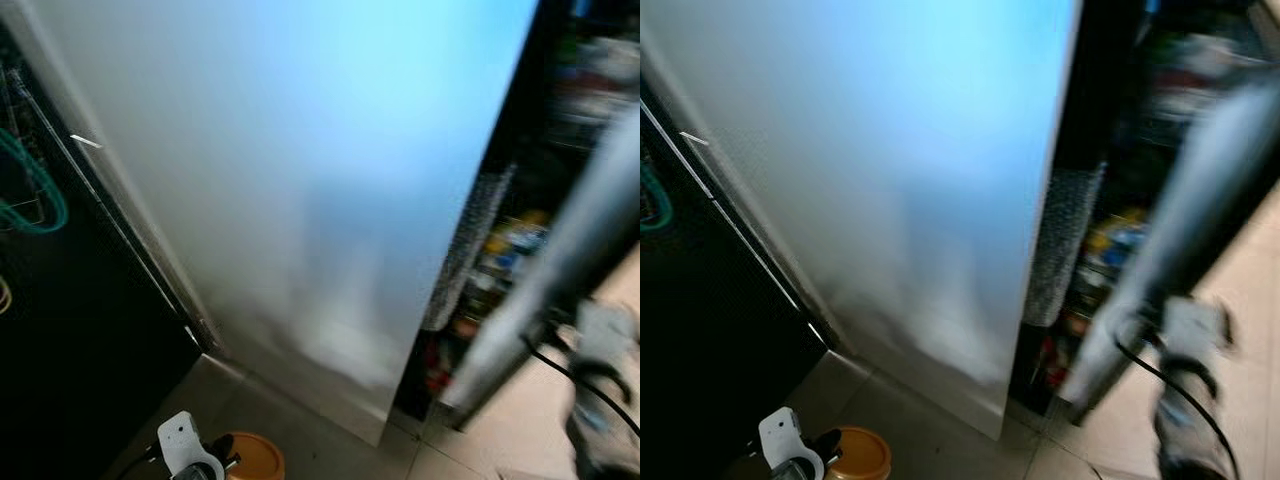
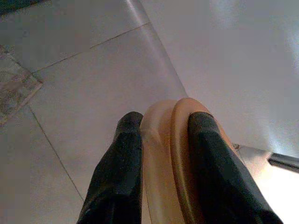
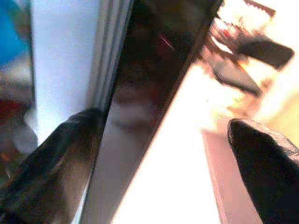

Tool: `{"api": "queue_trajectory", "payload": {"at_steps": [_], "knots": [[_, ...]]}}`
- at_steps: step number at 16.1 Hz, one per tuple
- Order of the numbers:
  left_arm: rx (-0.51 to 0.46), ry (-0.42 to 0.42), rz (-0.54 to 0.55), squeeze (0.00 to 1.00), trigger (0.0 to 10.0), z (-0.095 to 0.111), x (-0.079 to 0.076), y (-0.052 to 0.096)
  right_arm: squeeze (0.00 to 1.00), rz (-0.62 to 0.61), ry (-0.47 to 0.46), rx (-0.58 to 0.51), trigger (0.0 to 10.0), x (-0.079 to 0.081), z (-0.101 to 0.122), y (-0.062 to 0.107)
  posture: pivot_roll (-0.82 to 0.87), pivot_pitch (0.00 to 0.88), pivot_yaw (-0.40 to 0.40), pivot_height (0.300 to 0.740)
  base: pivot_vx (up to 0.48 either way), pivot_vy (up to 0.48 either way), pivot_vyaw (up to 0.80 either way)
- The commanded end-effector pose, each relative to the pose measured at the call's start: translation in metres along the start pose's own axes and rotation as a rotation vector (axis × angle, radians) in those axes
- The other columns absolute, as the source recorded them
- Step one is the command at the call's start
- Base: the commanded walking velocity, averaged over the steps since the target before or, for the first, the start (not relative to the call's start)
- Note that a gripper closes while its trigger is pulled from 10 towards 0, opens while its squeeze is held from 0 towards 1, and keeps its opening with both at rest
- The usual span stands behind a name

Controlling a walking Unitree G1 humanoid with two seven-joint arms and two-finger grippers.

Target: Restocking fridge

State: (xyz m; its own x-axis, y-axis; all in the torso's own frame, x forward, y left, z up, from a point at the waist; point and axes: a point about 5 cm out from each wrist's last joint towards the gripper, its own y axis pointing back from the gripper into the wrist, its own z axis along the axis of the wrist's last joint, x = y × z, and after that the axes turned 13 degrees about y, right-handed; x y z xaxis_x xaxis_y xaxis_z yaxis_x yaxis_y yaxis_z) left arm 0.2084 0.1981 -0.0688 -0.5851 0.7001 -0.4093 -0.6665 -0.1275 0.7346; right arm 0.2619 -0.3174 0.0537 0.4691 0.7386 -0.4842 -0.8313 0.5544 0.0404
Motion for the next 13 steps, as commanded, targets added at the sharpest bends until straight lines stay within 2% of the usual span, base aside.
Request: {"api": "queue_trajectory", "payload": {"at_steps": [1,3,5,6,8,9,10,12,13], "knots": [[0.007,-0.021,0.012,0.0,10.0,-0.001,0.003,0.001,0.0,-0.057,0.011,0.154,10.0,-0.014,-0.032,0.011,-0.13,0.075,0.056,0.74,0.0,0.0,0.0],[0.008,-0.023,0.014,0.0,10.0,-0.001,0.003,0.001,0.0,-0.029,0.046,0.214,10.0,-0.012,-0.049,0.022,-0.13,0.072,0.055,0.74,0.0,0.0,0.0],[0.008,-0.029,0.015,0.0,10.0,-0.001,0.003,0.001,0.0,0.07,0.036,0.27,10.0,0.004,-0.058,0.031,-0.13,0.068,0.055,0.74,0.0,0.0,0.0],[0.009,-0.031,0.016,0.0,10.0,-0.002,0.004,0.001,0.0,0.149,0.019,0.297,10.0,0.017,-0.062,0.037,-0.13,0.063,0.056,0.74,0.0,0.0,0.0],[0.015,-0.04,0.025,0.0,10.0,-0.002,0.005,0.001,0.0,0.457,0.039,0.39,10.0,0.06,-0.076,0.064,-0.13,0.052,0.059,0.74,0.0,0.0,0.0],[0.02,-0.046,0.035,0.0,10.0,-0.003,0.007,0.001,0.0,0.56,0.064,0.431,10.0,0.074,-0.082,0.078,-0.13,0.046,0.059,0.74,0.0,0.0,0.0],[0.033,-0.052,0.054,0.0,10.0,-0.004,0.011,0.002,0.0,0.673,0.139,0.512,10.0,0.09,-0.095,0.101,-0.13,0.034,0.057,0.74,0.0,0.0,0.0],[0.05,-0.068,0.062,0.0,10.0,-0.007,0.015,0.003,0.0,0.74,0.192,0.595,10.0,0.093,-0.109,0.122,-0.12,0.022,0.049,0.74,0.0,0.0,0.0],[0.054,-0.071,0.069,0.0,10.0,-0.009,0.017,0.004,0.0,0.734,0.178,0.625,10.0,0.093,-0.113,0.126,-0.11,0.019,0.047,0.74,0.0,0.0,0.0]]}}
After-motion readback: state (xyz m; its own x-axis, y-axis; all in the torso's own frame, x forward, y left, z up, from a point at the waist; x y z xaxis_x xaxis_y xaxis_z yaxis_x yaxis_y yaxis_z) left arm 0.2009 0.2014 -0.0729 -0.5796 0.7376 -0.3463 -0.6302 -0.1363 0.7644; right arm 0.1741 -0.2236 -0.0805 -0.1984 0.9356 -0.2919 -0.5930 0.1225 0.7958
